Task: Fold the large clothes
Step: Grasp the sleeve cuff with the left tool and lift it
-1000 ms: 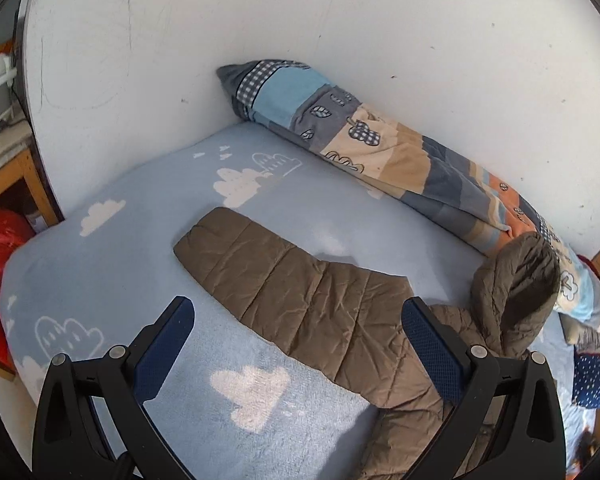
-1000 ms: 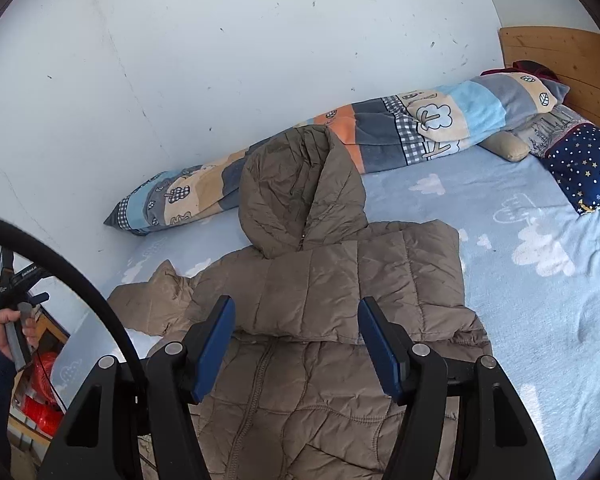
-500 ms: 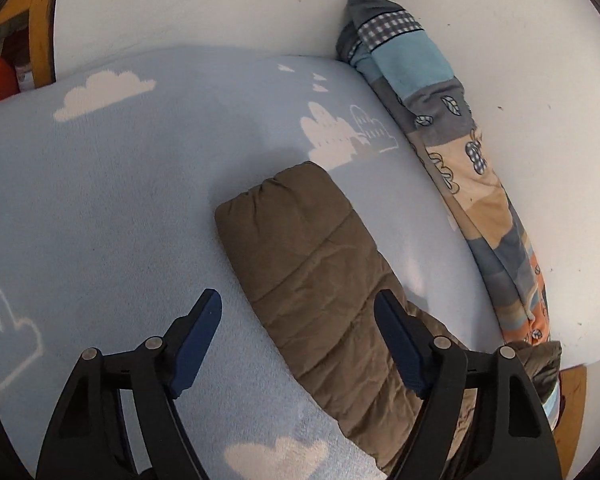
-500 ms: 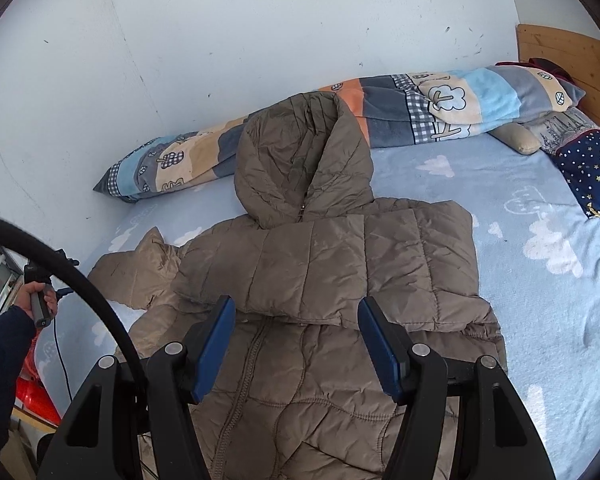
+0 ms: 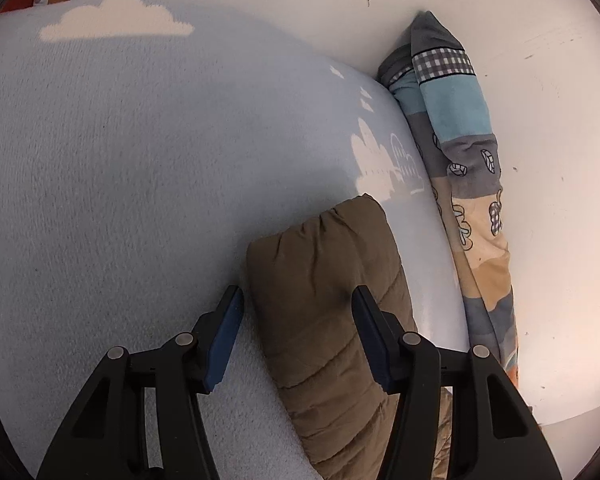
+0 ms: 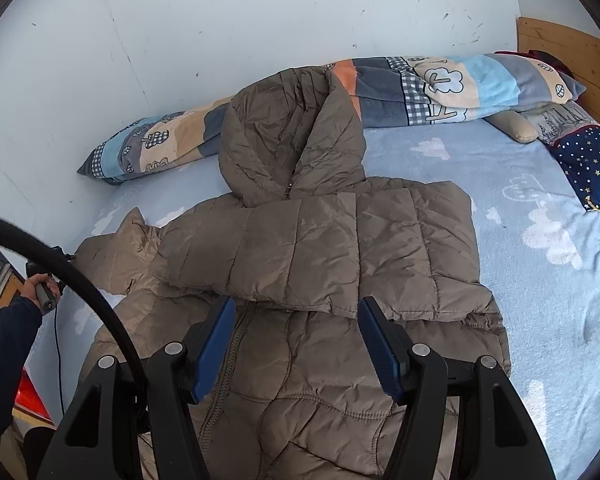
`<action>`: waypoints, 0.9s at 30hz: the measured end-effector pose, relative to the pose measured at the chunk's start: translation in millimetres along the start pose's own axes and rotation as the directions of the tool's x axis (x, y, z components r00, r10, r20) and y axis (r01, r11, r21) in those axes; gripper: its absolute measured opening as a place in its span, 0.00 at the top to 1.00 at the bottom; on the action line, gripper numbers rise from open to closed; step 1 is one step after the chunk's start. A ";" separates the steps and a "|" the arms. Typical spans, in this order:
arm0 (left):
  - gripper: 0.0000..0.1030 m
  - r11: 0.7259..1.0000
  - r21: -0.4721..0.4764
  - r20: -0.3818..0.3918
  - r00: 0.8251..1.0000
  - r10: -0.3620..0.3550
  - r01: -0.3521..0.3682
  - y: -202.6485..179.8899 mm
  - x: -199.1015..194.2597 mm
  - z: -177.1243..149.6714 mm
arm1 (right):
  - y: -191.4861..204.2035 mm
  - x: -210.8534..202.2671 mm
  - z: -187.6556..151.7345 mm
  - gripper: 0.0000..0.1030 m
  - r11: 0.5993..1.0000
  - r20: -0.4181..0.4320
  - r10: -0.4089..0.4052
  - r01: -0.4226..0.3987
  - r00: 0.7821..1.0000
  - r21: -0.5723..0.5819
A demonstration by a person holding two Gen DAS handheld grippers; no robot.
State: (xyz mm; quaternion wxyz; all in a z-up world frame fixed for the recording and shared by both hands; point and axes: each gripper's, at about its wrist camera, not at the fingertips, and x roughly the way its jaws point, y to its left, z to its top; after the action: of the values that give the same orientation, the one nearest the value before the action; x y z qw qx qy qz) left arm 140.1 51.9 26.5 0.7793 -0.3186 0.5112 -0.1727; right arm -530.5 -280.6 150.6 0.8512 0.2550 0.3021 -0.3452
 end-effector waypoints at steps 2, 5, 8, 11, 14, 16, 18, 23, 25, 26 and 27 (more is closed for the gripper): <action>0.46 1.000 -0.013 0.018 1.000 -0.013 0.013 2.6 4.0 0.6 | 1.0 2.9 -0.4 0.34 1.000 -0.006 -0.002 0.002 1.000 0.000; 0.45 0.998 -0.045 0.048 0.998 -0.035 0.037 3.1 9.7 2.8 | 2.2 5.9 -1.6 0.34 1.000 -0.013 -0.005 0.005 1.000 -0.006; 0.50 1.000 -0.019 0.078 0.997 -0.020 0.022 -6.1 12.5 3.9 | 4.1 8.9 -2.5 0.34 1.000 -0.019 -0.013 0.013 1.000 -0.012; 0.69 1.000 0.013 0.084 0.996 -0.019 0.018 -11.8 10.9 5.2 | 3.5 8.8 -2.7 0.34 1.000 -0.015 -0.017 0.017 1.000 -0.007; 0.75 0.998 0.038 0.099 0.994 -0.044 0.040 -16.3 0.8 5.4 | 1.3 7.0 -1.6 0.34 1.000 -0.007 -0.013 0.013 1.000 0.009; 0.76 0.997 0.056 0.111 0.992 -0.052 0.046 -21.9 -8.4 5.3 | -0.7 6.2 -1.3 0.34 1.000 -0.005 -0.012 0.012 1.000 0.019; 0.77 0.995 0.075 0.118 0.990 -0.070 0.061 -28.8 -17.7 4.6 | -2.4 4.6 -0.5 0.34 1.000 -0.001 -0.010 0.010 1.000 0.029; 0.77 0.987 0.127 0.127 0.986 -0.109 0.093 -52.3 -46.5 0.1 | -9.1 -3.7 2.5 0.34 0.997 0.026 0.004 -0.006 1.000 0.070; 0.77 0.982 0.156 0.134 0.983 -0.125 0.104 -64.4 -60.9 -2.9 | -11.3 -7.6 4.0 0.34 0.997 0.039 0.008 -0.011 0.999 0.082; 0.77 0.980 0.169 0.137 0.982 -0.133 0.109 -71.8 -68.5 -4.5 | -12.4 -9.6 4.5 0.34 0.996 0.046 0.008 -0.012 0.999 0.088; 0.77 0.977 0.179 0.138 0.980 -0.142 0.116 -78.5 -75.4 -6.0 | -13.8 -11.3 5.2 0.34 0.995 0.051 0.008 -0.013 0.999 0.094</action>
State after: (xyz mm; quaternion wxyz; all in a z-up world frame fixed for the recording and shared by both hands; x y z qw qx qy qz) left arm 107.7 37.0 129.5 0.8270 -0.2956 0.4127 -0.2417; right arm -545.5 -287.8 158.8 0.8475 0.2877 0.2622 -0.3608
